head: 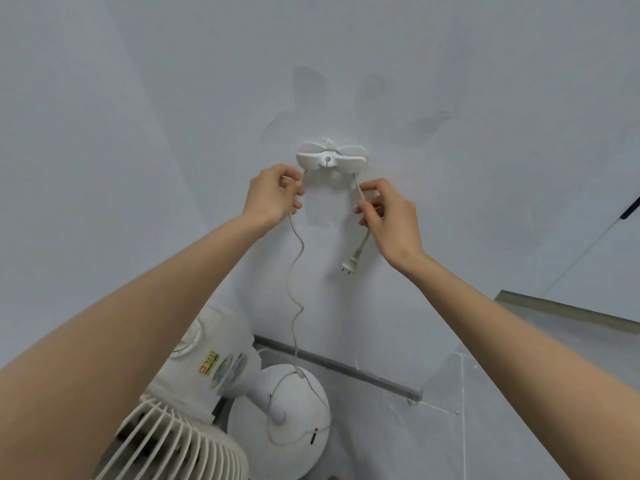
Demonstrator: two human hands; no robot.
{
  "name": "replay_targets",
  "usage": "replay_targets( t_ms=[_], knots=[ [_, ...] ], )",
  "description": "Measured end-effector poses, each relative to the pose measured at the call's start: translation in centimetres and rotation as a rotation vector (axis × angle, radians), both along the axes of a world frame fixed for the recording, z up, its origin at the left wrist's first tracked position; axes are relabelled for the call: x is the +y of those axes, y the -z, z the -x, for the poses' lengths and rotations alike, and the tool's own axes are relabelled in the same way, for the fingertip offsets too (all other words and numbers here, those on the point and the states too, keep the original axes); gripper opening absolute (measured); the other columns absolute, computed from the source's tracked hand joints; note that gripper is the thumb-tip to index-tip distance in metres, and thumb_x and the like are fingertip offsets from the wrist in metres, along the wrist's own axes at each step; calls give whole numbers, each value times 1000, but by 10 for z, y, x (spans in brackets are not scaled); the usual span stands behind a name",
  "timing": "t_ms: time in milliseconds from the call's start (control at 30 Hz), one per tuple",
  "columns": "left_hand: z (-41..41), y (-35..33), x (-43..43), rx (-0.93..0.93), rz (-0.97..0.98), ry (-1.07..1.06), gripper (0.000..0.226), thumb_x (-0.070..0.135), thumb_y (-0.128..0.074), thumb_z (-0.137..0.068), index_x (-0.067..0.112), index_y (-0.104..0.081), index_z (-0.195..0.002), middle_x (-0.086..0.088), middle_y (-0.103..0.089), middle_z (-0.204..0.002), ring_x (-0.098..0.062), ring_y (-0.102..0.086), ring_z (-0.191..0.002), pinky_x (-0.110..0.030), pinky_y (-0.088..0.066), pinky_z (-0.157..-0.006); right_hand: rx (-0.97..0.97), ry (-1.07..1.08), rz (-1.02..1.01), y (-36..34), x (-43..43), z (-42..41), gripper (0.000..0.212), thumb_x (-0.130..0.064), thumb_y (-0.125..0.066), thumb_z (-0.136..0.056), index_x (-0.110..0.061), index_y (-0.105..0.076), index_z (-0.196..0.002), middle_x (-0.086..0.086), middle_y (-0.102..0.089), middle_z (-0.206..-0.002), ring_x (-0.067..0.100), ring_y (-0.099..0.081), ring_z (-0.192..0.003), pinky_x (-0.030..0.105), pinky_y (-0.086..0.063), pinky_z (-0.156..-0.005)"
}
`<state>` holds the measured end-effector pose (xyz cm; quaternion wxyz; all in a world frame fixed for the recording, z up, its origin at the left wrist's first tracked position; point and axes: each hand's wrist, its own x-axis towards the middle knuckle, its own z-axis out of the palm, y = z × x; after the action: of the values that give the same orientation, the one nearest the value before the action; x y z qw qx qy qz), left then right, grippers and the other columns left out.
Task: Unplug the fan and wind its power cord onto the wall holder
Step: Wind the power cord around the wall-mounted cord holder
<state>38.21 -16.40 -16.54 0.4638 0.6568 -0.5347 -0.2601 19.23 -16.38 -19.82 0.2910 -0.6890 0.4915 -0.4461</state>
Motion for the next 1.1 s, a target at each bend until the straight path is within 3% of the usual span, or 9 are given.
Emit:
replay_targets(
  t_ms=[167,300,467,567,667,767,833,933,1100],
  knots=[
    [4,1,20,42,-86,-25,19,0,-42,-93,11,-53,-103,-9,-61,-89,-18,-58,-60,-34,-55,-66,67,1,-133,4,15,9,21,-6,-51,-92,-13,-66,-104,7,-70,-84,23,-69,-80,39,-59,-77],
    [0,-3,46,-74,-150,-11,22,-2,-43,-89,16,-42,-103,-8,-59,-105,-23,-56,-89,-32,-45,-75,81,11,-206,-2,34,10,14,-9,-58,-91,-4,-72,-93,9,-67,-79,27,-68,-76,41,-59,-78],
    [-1,-16,74,-238,-197,78,36,-9,-41,-85,4,-53,-116,-13,-55,-122,-26,-52,-115,-25,-38,-81,187,16,-227,-22,53,8,19,-14,-58,-93,-2,-72,-94,8,-69,-79,20,-62,-74,37,-57,-81],
    [-9,-19,87,-248,-230,125,35,-7,-44,-84,5,-55,-115,-11,-59,-124,-24,-54,-113,-24,-38,-81,114,-6,-332,-31,70,7,13,-10,-58,-93,-3,-68,-95,9,-70,-81,18,-64,-72,27,-56,-70],
    [-17,-25,99,-221,-271,199,32,-3,-53,-85,4,-56,-117,-12,-62,-121,-18,-54,-98,-24,-41,-76,2,-18,-428,-42,87,7,11,-15,-61,-92,-7,-68,-94,5,-71,-87,16,-63,-76,15,-46,-59],
    [-22,-32,109,-174,-332,298,38,0,-62,-84,2,-57,-121,-9,-63,-113,-16,-54,-96,-20,-42,-67,0,24,-507,-57,98,5,29,-32,-68,-88,-10,-73,-106,-3,-67,-101,15,-56,-92,24,-39,-76],
    [-19,-36,114,-192,-415,406,47,6,-70,-82,7,-55,-126,-5,-62,-121,-15,-55,-106,-23,-45,-80,-14,62,-566,-66,100,4,36,-36,-71,-84,-14,-71,-113,-2,-61,-107,19,-49,-103,32,-36,-90],
    [-8,-38,116,-208,-515,579,61,23,-74,-81,15,-48,-136,3,-54,-137,-12,-49,-125,-29,-42,-101,2,82,-594,-69,102,1,40,-37,-72,-83,-16,-70,-117,1,-56,-110,20,-43,-108,32,-33,-92],
    [15,-34,112,-212,-522,650,51,40,-56,-91,17,-46,-136,4,-54,-135,-12,-48,-122,-33,-39,-101,40,15,-574,-70,98,-1,35,-41,-67,-86,-24,-70,-117,0,-57,-114,16,-44,-104,33,-29,-92]
  ],
)
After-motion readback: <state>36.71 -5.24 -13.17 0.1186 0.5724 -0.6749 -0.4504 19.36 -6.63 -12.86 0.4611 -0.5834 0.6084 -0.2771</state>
